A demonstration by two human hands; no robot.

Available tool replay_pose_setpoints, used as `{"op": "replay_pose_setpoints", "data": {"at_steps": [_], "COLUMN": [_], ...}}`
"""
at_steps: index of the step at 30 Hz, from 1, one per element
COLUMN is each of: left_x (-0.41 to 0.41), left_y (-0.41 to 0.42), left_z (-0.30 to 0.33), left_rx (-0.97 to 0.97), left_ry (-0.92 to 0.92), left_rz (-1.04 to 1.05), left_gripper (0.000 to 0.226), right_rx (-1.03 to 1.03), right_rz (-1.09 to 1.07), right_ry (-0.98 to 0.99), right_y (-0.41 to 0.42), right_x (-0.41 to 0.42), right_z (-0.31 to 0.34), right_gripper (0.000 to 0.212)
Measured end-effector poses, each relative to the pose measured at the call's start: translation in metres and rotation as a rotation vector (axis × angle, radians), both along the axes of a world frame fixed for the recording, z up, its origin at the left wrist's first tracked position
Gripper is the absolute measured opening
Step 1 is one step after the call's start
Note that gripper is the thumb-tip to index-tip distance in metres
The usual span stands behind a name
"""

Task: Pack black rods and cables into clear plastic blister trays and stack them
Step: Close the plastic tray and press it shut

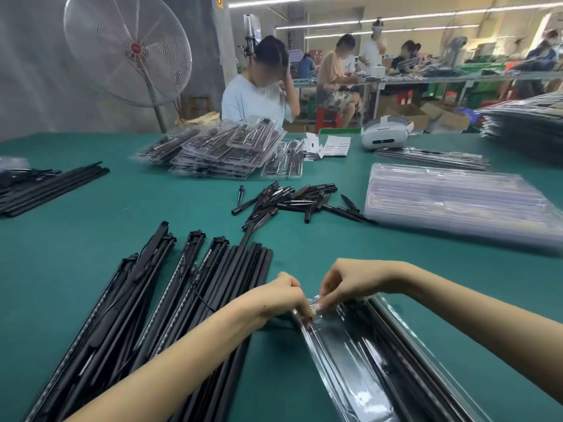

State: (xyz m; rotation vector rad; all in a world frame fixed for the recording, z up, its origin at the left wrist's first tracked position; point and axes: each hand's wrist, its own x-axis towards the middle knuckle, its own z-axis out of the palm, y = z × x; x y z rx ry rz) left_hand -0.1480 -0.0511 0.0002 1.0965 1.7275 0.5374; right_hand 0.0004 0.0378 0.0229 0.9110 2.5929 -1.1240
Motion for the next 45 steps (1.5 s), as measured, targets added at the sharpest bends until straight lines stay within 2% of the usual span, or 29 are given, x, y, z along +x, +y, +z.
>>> {"op": "replay_pose_setpoints", "data": {"at_steps": [4,7,9,13,16,19,26,28,31,35,40,43,45], "left_x": [0.002,0.003,0.004,0.006,0.007,0.006,0.004,0.003,0.002,0.003,0.004,0.005,0.006], "left_y": [0.002,0.003,0.004,0.003,0.003,0.004,0.004,0.004,0.004,0.003,0.003,0.002,0.004], "left_z": [-0.005,-0.01,-0.012,-0.016,-0.017,-0.02,-0.023,-0.024,-0.025,-0.025,-0.026,-0.026,-0.029], "left_rx": [0.022,0.042,0.058,0.048,0.036,0.032,0.015,0.015,0.023,0.034,0.044,0.039,0.042], "left_ry": [0.031,0.019,0.024,0.023,-0.014,-0.02,-0.048,-0.048,-0.059,-0.053,-0.081,-0.084,-0.077], "left_rz": [0.042,0.05,0.054,0.06,0.076,0.096,0.105,0.096,0.1,0.103,0.114,0.115,0.114], "left_gripper": [0.058,0.068,0.069,0.071,0.07,0.07,0.078,0.081,0.084,0.081,0.084,0.086,0.087], "right_rx": [-0.03,-0.051,-0.063,-0.029,-0.014,0.0,0.078,0.021,-0.093,-0.162,-0.214,-0.14,0.02], "right_rz": [-0.02,-0.032,-0.052,-0.089,-0.134,-0.186,-0.186,-0.167,-0.124,-0.116,-0.156,-0.171,-0.164], "right_ry": [0.004,-0.019,-0.033,-0.07,-0.127,-0.153,-0.183,-0.161,-0.113,-0.035,0.04,0.058,-0.048], "right_y": [0.0,-0.002,-0.002,-0.004,-0.007,-0.011,-0.014,-0.013,-0.011,-0.009,-0.009,-0.015,-0.019], "right_x": [-0.001,0.0,0.001,-0.004,-0.008,-0.01,-0.012,-0.011,-0.005,0.0,0.001,0.0,-0.001], "right_z": [-0.006,-0.008,-0.01,-0.014,-0.013,-0.014,-0.015,-0.014,-0.01,-0.013,-0.019,-0.021,-0.024], "right_gripper": [0.018,0.009,0.007,0.019,0.01,0.025,0.028,0.026,0.009,0.007,0.014,0.013,0.016]}}
